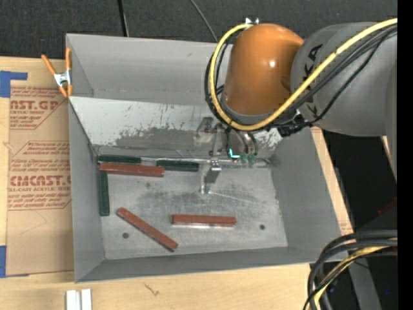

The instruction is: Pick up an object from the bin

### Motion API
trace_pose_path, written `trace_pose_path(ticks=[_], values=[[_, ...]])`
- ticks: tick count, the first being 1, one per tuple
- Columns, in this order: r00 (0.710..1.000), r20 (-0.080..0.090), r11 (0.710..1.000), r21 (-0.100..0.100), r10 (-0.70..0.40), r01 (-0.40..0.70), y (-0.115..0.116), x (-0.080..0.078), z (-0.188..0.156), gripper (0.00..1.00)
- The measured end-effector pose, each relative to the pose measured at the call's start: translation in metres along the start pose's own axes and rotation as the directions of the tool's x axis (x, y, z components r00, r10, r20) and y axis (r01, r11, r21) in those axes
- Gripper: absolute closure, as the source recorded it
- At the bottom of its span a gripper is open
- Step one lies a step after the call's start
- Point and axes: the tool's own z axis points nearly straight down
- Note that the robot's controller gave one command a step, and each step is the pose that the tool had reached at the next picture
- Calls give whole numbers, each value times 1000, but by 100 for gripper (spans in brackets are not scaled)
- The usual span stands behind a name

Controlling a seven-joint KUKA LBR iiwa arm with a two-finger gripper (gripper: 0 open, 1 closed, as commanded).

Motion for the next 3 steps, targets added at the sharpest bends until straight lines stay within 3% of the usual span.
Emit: trace_pose_path(ticks=[1,2,3], values=[[1000,8,1000,0,1,-1,0,-2,-4,0],[1000,13,1000,-1,-10,10,2,16,48,0],[999,11,999,0,-42,42,18,20,115,0]])
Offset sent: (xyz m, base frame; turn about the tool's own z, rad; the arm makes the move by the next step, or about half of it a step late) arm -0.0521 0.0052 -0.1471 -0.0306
